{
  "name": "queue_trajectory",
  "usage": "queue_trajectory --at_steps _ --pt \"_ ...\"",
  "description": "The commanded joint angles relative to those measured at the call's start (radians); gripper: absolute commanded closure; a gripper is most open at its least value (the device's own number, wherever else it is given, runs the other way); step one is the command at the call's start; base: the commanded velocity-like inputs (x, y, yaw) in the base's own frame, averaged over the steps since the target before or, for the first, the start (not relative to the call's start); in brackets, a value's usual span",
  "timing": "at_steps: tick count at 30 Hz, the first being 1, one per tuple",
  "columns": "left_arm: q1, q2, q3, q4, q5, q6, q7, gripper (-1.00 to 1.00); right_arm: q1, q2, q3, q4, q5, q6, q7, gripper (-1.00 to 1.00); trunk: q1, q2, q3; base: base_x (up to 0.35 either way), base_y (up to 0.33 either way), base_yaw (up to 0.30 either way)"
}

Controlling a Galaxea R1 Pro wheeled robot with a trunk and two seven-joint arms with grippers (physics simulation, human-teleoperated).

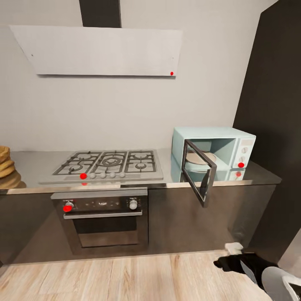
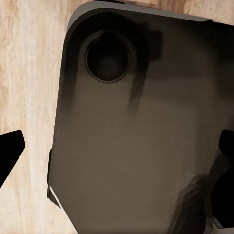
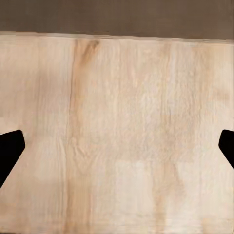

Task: In the kitchen, take the popcorn bag from the countertop, put it into the microwave, and heat it until the popcorn is cooked so the cooked popcorn ends up inside the bag.

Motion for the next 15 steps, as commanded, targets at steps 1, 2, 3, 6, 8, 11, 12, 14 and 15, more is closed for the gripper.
queue_trajectory --at_steps 1,2,3,6,8,11,12,14,15 --pt "0.000 0.000 0.001 0.000 0.006 -0.002 0.001 -1.00 0.022 0.013 -0.011 0.029 0.020 -0.034 -0.021 -1.00 0.000 -0.001 -0.001 0.000 0.000 0.000" --pt "0.000 0.001 0.001 0.000 0.006 -0.002 0.001 -1.00 0.087 0.039 -0.011 0.048 0.031 -0.068 -0.058 -1.00 0.000 -0.001 -0.001 0.000 0.000 0.000" --pt "0.000 0.001 0.001 0.000 0.007 -0.002 0.001 -1.00 0.190 0.071 -0.010 0.058 0.044 -0.103 -0.100 -1.00 0.000 -0.001 -0.001 0.000 0.000 0.000" --pt "0.000 0.000 0.002 0.000 0.007 -0.001 0.002 -1.00 0.339 0.119 -0.009 0.065 0.047 -0.189 -0.135 -1.00 0.000 -0.001 -0.001 0.000 0.000 0.000" --pt "0.000 0.000 0.001 0.000 0.008 -0.003 0.001 -1.00 0.385 0.161 -0.009 0.066 0.044 -0.210 -0.146 -1.00 0.000 -0.001 -0.001 0.000 0.000 0.000" --pt "0.000 0.002 -0.003 -0.001 0.005 -0.003 0.001 -1.00 0.400 0.167 -0.008 0.067 0.044 -0.216 -0.147 -1.00 0.000 -0.001 -0.001 0.000 0.000 0.000" --pt "0.000 0.009 -0.006 -0.002 0.002 -0.003 0.001 -1.00 0.409 0.170 -0.009 0.068 0.041 -0.213 -0.155 -1.00 0.000 -0.001 -0.001 0.000 0.000 0.000" --pt "0.000 0.029 -0.008 -0.002 -0.002 -0.003 0.001 -1.00 0.415 0.171 -0.009 0.068 0.037 -0.206 -0.194 -1.00 0.000 -0.001 -0.001 0.000 0.000 0.000" --pt "0.000 0.034 -0.008 -0.002 -0.002 -0.003 0.001 -1.00 0.422 0.172 -0.009 0.068 0.036 -0.206 -0.211 -1.00 0.000 -0.001 -0.001 0.000 0.000 0.085"
